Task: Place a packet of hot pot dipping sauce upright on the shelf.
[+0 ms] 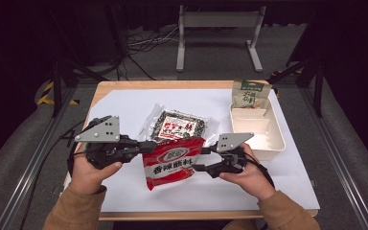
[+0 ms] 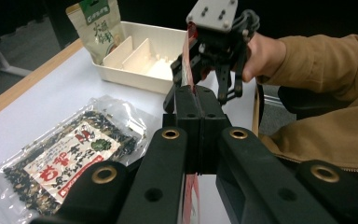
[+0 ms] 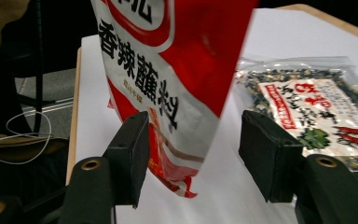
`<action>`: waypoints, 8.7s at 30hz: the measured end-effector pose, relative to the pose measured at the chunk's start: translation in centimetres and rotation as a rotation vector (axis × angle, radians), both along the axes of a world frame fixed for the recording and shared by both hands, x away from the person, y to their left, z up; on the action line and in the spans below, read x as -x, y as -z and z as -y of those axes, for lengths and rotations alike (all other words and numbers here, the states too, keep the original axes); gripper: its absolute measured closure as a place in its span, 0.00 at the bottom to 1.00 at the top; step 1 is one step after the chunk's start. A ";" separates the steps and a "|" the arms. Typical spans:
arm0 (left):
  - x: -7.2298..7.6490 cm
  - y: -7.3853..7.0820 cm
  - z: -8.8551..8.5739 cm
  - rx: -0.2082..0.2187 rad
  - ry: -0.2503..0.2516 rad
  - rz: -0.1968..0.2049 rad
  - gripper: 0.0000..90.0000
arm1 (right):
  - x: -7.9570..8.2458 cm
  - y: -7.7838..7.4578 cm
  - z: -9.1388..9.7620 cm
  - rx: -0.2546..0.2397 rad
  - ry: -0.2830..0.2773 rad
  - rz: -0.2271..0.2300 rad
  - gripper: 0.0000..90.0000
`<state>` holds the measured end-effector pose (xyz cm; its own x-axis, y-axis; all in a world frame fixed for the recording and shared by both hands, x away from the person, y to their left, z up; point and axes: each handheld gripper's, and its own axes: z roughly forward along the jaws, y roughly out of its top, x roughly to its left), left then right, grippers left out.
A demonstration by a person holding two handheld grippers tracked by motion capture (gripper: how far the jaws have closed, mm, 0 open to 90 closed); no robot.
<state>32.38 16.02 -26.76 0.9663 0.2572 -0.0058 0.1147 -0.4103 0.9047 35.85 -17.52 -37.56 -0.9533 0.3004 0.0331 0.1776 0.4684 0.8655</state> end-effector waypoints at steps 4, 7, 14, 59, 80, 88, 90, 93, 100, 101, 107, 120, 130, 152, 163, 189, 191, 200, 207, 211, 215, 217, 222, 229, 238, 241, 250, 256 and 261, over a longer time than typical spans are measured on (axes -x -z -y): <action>0.0 -0.1 0.3 0.009 0.010 0.006 1.00 | -0.1 0.6 -0.5 -0.005 -0.018 -0.008 0.48; 0.0 -0.1 0.6 0.010 0.018 0.009 1.00 | -0.2 1.1 -0.9 -0.008 -0.023 -0.014 0.48; -0.1 0.0 1.2 0.024 0.030 0.007 1.00 | -0.5 1.8 -1.7 -0.022 -0.053 -0.012 0.51; -0.5 0.6 -1.3 0.065 -0.097 0.011 0.51 | -0.9 -4.0 3.9 -0.025 -0.049 0.067 0.99; -1.7 1.9 -2.3 0.044 -0.165 -0.022 0.47 | -2.9 -7.6 8.3 -0.023 0.055 0.091 0.99; -2.1 2.3 -2.5 0.039 -0.181 -0.034 0.46 | -3.5 -8.2 9.5 -0.025 0.087 0.091 0.99; -2.2 2.4 -2.6 0.036 -0.185 -0.038 0.46 | -3.8 -8.3 9.9 -0.024 0.093 0.088 0.99; -2.3 2.6 -2.7 0.029 -0.195 -0.043 0.46 | -4.1 -8.5 10.3 -0.020 0.101 0.090 0.99; -2.6 2.8 -3.0 0.028 -0.208 -0.054 0.45 | -4.7 -8.9 11.3 -0.022 0.127 0.089 0.99; -2.7 2.9 -3.1 0.028 -0.210 -0.053 0.45 | -4.9 -8.9 11.5 -0.022 0.131 0.090 0.99; -3.0 3.4 -3.4 0.021 -0.226 -0.068 0.46 | -5.9 -9.4 12.6 -0.023 0.150 0.089 0.99; -4.1 4.6 -4.4 0.025 -0.273 -0.093 0.45 | -8.2 -9.0 14.7 -0.034 0.197 0.082 0.99; -4.7 5.5 -4.9 0.023 -0.294 -0.111 0.44 | -9.8 -8.6 16.0 -0.032 0.232 0.077 0.99; -5.2 6.2 -5.3 0.025 -0.302 -0.137 0.44 | -12.6 -6.7 19.3 0.018 0.350 0.047 0.99; -5.3 6.3 -5.2 0.023 -0.297 -0.152 0.44 | -13.9 -5.1 19.8 0.060 0.388 0.026 0.99; -5.3 6.5 -5.3 0.029 -0.291 -0.164 0.43 | -14.8 -2.8 20.2 0.065 0.426 0.032 0.99; -5.3 6.5 -5.3 0.029 -0.291 -0.166 0.43 | -14.8 -2.6 20.2 0.070 0.429 0.034 0.99; -5.3 6.6 -5.2 0.021 -0.287 -0.168 0.43 | -14.8 -2.4 20.1 0.108 0.459 0.020 0.99; -5.3 6.6 -5.2 0.021 -0.285 -0.176 0.43 | -14.7 -2.0 20.1 0.145 0.484 -0.013 0.99; -5.4 6.6 -5.1 0.019 -0.283 -0.175 0.42 | -14.7 -1.7 19.9 0.184 0.499 -0.025 0.98; -5.4 6.7 -5.0 0.019 -0.280 -0.179 0.42 | -14.7 -1.5 19.8 0.215 0.513 -0.040 0.98; -5.4 6.7 -5.0 0.018 -0.279 -0.181 0.42 | -14.7 -1.3 19.9 0.206 0.519 -0.046 0.98; -5.4 6.7 -5.0 0.017 -0.278 -0.180 0.42 | -14.7 -0.9 20.0 0.201 0.533 -0.053 0.98; -5.4 6.7 -5.0 0.017 -0.280 -0.177 0.42 | -14.7 -0.8 19.4 0.278 0.560 -0.048 0.98; -5.4 6.7 -5.1 0.019 -0.283 -0.185 0.42 | -14.9 -0.8 18.7 0.348 0.577 -0.046 0.97; -5.5 6.8 -5.2 0.014 -0.282 -0.178 0.42 | -14.9 -0.8 18.8 0.339 0.575 -0.048 0.96; -5.7 7.0 -5.1 0.012 -0.285 -0.182 0.40 | -14.2 -1.4 19.7 0.256 0.617 -0.037 0.73; -5.9 7.1 -5.0 0.010 -0.281 -0.176 0.38 | -13.5 -1.9 20.0 0.202 0.639 -0.026 0.60; -6.2 7.2 -4.8 0.015 -0.276 -0.178 0.36 | -12.7 -2.6 20.8 0.156 0.664 -0.016 0.55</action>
<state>38.62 20.81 -33.97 0.8437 0.5078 -0.1742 0.3766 -0.3286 0.8661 48.51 -38.28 -34.95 -0.5648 0.8239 -0.0458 0.4829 0.3750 0.7913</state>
